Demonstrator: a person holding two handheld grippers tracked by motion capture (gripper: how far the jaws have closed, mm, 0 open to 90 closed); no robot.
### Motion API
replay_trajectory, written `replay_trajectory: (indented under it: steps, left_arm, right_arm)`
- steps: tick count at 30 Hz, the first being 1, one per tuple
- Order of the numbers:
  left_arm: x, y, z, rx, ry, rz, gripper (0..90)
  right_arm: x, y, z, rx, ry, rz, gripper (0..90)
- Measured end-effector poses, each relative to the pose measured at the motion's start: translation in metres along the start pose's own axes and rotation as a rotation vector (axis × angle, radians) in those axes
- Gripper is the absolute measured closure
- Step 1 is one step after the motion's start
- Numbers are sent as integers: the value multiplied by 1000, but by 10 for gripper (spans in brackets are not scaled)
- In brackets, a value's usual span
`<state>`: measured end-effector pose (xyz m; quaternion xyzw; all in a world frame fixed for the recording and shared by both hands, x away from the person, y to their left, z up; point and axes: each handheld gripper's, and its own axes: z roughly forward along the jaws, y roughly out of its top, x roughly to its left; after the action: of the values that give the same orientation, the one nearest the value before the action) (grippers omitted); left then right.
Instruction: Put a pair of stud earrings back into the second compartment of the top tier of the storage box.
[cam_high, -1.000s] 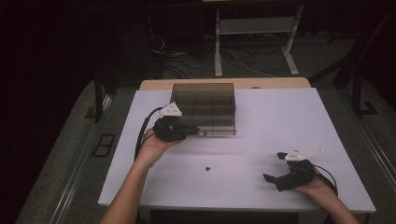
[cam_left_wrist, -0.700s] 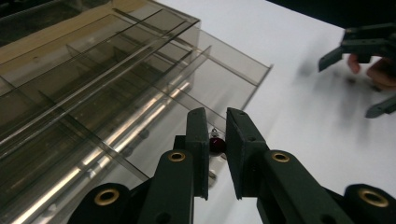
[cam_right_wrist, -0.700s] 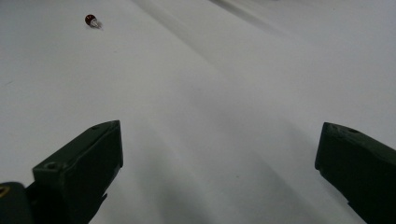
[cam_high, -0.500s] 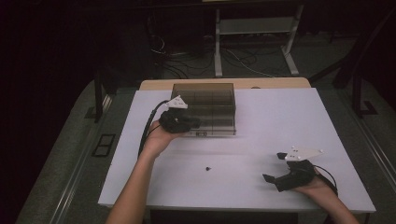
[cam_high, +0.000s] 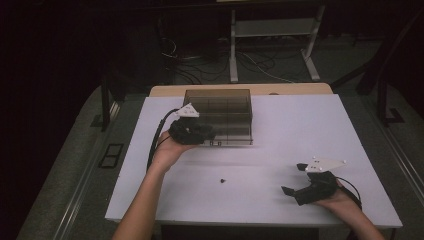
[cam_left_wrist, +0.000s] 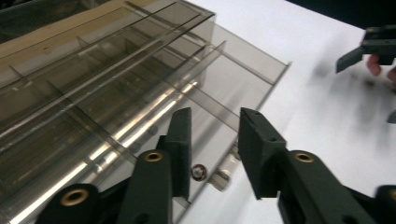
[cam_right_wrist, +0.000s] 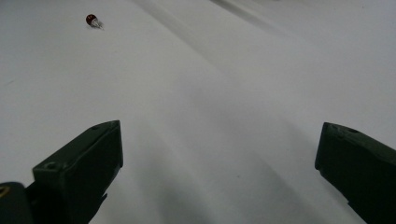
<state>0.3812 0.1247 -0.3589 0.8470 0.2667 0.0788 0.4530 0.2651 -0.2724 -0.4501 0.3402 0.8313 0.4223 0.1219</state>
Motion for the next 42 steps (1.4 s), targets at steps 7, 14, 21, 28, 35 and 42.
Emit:
replay_trajectory:
  steps: [7,14,21,28,35,42]
  left_arm:
    - [-21,-8,-8,-7,-7,20,566]
    - [-38,-21,-6,-24,-39,41,518]
    - [-55,-38,0,-25,-66,66,511]
    - [-68,-60,7,10,-84,57,513]
    - [-70,-74,18,37,-94,50,548]
    - [-72,-79,31,93,-77,72,608]
  right_arm:
    - [0,0,0,-2,1,0,4]
    - [0,0,0,-5,-1,-4,4]
    - [0,0,0,-1,0,-1,4]
    - [0,0,1,1,-2,1,4]
    - [1,0,1,2,-5,-1,4]
    - [1,0,2,3,-3,-2,4]
